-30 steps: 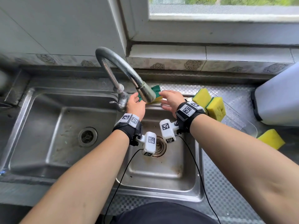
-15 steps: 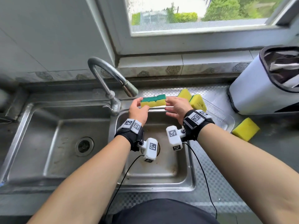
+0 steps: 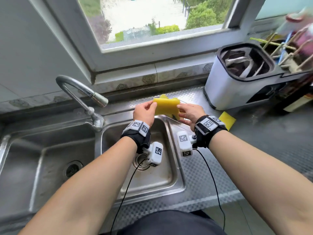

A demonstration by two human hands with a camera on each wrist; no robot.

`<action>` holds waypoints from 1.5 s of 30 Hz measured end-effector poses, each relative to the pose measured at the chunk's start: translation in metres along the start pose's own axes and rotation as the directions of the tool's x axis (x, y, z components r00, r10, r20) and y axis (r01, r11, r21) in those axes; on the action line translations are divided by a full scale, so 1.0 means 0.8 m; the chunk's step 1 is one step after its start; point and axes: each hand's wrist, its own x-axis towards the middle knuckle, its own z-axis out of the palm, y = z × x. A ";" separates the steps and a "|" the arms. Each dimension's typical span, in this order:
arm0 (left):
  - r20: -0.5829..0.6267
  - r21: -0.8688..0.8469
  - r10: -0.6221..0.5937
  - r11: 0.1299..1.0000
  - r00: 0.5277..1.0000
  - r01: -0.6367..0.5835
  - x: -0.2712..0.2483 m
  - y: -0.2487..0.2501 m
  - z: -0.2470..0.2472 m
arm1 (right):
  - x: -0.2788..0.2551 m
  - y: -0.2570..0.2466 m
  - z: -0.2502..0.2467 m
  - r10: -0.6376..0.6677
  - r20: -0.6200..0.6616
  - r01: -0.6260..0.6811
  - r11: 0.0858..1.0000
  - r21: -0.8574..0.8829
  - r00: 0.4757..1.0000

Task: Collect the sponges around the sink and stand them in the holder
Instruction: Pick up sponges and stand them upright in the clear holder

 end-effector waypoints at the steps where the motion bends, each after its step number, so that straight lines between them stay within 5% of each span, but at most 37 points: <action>1: 0.010 0.012 0.010 1.000 1.000 -0.010 0.000 0.006 0.008 | 0.000 0.000 -0.008 0.008 -0.009 -0.008 1.000 0.018 1.000; 6: 0.043 0.067 0.025 0.997 0.999 -0.028 0.000 0.028 0.045 | 0.006 0.005 -0.042 0.046 -0.015 -0.044 0.992 0.115 0.999; 14: 0.106 0.152 0.029 0.987 0.994 -0.045 0.006 0.038 0.092 | 0.026 0.015 -0.084 0.112 0.033 -0.112 0.993 0.027 0.993; 26: 0.268 0.497 0.053 0.848 0.962 -0.185 0.013 0.032 0.116 | 0.058 0.031 -0.095 0.182 0.010 -0.181 0.982 -0.045 0.983; 37: 0.286 0.511 0.025 0.842 0.958 -0.174 0.015 0.028 0.132 | 0.071 0.047 -0.093 0.229 0.017 -0.228 0.971 -0.069 0.973; 45: 0.223 0.373 0.099 0.911 0.970 -0.178 0.010 0.021 0.131 | 0.060 0.025 -0.113 0.153 -0.025 -0.150 0.983 0.102 0.988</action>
